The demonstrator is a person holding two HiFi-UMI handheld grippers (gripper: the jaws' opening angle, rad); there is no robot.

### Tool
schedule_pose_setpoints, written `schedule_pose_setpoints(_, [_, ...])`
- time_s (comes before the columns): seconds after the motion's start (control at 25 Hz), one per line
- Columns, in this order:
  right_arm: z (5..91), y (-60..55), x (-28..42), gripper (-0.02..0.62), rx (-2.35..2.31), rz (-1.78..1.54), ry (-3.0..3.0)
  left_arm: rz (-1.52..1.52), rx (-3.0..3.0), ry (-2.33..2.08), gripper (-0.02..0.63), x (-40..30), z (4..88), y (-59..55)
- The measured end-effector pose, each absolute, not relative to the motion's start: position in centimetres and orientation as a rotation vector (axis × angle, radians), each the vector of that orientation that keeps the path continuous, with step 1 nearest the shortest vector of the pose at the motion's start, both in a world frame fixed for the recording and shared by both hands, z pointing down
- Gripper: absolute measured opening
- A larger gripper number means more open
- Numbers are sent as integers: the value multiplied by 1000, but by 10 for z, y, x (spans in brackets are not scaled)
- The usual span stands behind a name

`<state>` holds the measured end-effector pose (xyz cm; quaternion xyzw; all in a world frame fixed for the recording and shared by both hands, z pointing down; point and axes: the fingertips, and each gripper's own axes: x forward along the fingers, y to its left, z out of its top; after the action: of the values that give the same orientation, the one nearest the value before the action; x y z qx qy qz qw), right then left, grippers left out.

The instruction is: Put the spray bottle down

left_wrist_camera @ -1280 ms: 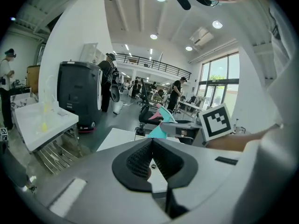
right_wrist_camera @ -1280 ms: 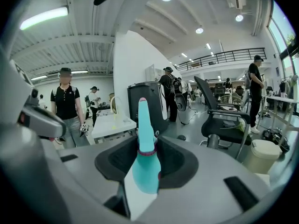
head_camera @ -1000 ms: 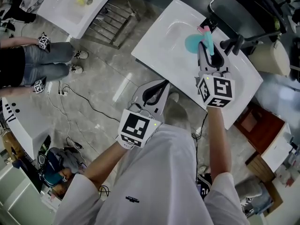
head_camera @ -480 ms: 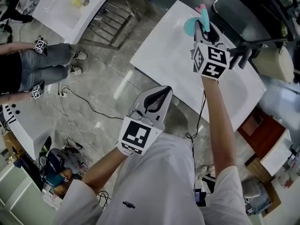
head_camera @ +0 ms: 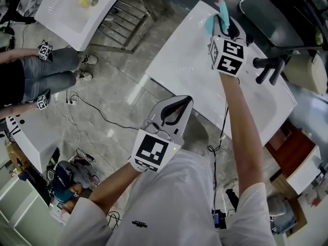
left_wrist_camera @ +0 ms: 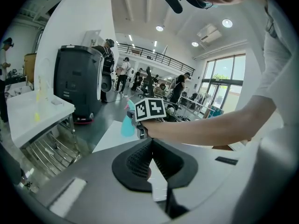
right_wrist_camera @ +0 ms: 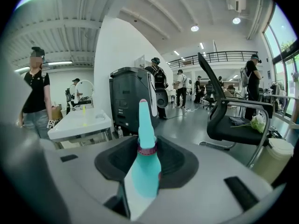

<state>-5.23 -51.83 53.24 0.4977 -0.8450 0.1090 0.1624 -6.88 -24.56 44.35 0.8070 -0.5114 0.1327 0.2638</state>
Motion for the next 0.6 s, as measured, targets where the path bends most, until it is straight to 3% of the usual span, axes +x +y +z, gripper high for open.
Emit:
schedule_pose_setpoints(0.44, [532,-515,-50,127,1467,351,-2392,370,2197,-1342,3,-68,447,-239])
schedule_pose_setpoints(0.6, [529,-512,-49,157,1470,357,-2392,369,2213,-1335,3,-66,444,-236])
